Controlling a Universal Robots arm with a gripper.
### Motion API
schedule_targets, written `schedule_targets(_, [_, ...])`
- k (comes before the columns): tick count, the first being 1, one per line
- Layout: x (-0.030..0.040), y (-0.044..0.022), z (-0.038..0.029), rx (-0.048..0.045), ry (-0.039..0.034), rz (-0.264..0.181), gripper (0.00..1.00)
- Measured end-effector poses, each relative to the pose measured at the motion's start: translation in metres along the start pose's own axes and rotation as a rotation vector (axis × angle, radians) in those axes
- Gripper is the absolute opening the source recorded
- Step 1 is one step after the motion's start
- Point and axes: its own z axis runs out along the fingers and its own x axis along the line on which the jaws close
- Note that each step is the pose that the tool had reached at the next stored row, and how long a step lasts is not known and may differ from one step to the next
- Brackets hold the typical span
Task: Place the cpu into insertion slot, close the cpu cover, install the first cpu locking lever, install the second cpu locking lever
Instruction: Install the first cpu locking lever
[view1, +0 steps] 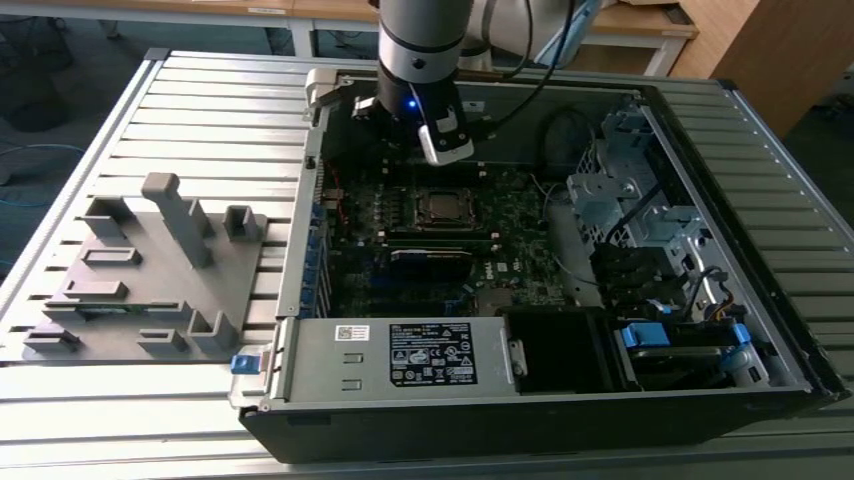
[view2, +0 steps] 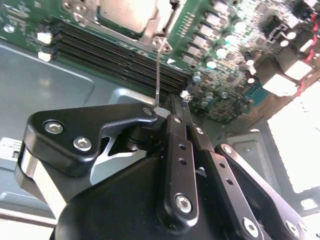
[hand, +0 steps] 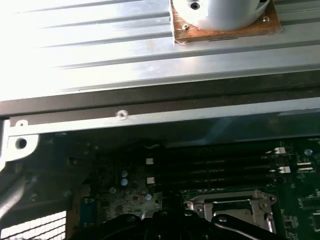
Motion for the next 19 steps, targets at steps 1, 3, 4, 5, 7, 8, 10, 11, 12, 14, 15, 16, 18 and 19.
schedule_targets(1, [-0.0029,0.0005,0.0001,0.0000,0.0000,0.000,0.10])
schedule_targets(3, [-0.0091,0.0014,0.0002,0.0001,0.0000,0.000,0.10])
schedule_targets(4, [-0.0125,0.0018,0.0002,0.0000,0.0000,0.000,0.10])
schedule_targets(5, [-0.0163,0.0023,0.0003,0.0001,0.0000,0.000,0.10])
schedule_targets(7, [-0.0243,0.0032,0.0004,0.0001,0.0000,0.000,0.10])
schedule_targets(8, [-0.0283,0.0036,0.0005,0.0001,0.0000,0.000,0.10])
schedule_targets(10, [-0.0362,0.0044,0.0005,0.0000,0.0001,0.000,0.10])
schedule_targets(11, [-0.0400,0.0047,0.0006,0.0000,0.0000,0.000,0.10])
schedule_targets(12, [-0.0435,0.0051,0.0006,0.0000,0.0001,0.000,0.10])
schedule_targets(14, [-0.0495,0.0056,0.0007,0.0001,0.0001,0.000,0.10])
schedule_targets(15, [-0.0504,0.0057,0.0007,0.0001,0.0002,0.000,0.10])
schedule_targets(16, [-0.0504,0.0057,0.0007,0.0001,0.0001,0.000,0.10])
schedule_targets(18, [-0.0504,0.0057,0.0007,0.0000,0.0000,0.000,0.10])
schedule_targets(19, [-0.0505,0.0057,0.0007,0.0001,0.0000,0.000,0.10])
